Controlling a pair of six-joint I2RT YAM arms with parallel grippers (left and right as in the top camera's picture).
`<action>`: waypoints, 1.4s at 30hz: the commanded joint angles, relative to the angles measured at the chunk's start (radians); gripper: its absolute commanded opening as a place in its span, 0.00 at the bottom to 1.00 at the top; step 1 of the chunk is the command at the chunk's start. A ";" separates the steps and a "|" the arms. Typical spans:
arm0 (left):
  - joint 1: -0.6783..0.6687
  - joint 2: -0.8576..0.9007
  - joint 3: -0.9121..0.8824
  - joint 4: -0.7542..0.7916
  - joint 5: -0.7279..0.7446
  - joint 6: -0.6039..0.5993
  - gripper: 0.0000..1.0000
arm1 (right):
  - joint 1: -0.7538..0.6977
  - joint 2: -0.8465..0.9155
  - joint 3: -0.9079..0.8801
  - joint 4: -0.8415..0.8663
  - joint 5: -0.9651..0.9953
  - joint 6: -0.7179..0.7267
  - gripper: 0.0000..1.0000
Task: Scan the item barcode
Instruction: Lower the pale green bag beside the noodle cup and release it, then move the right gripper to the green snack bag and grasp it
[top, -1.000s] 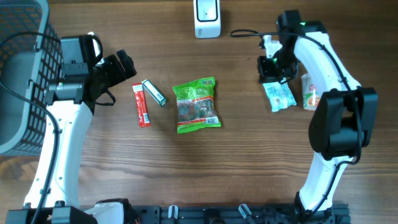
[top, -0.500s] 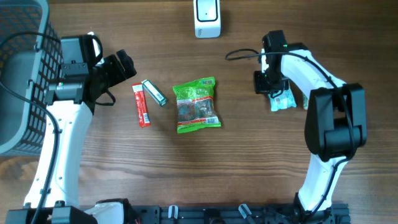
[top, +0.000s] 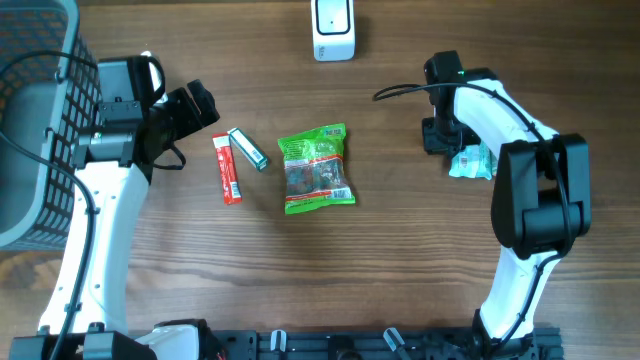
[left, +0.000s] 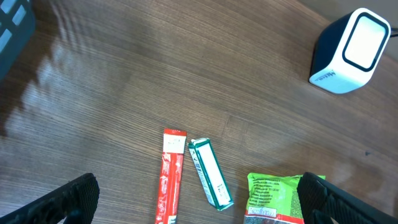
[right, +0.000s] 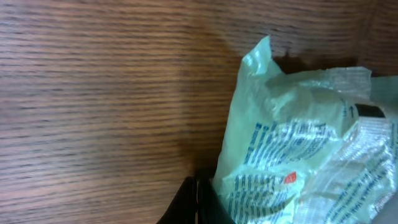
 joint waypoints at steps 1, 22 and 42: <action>0.004 0.003 0.003 0.003 -0.006 0.006 1.00 | -0.004 -0.025 0.066 -0.031 -0.045 -0.028 0.04; 0.004 0.003 0.003 0.003 -0.006 0.006 1.00 | 0.160 -0.125 0.095 -0.032 -0.747 0.015 0.94; 0.004 0.003 0.003 0.003 -0.006 0.006 1.00 | 0.444 -0.119 -0.033 0.134 -0.407 0.380 0.04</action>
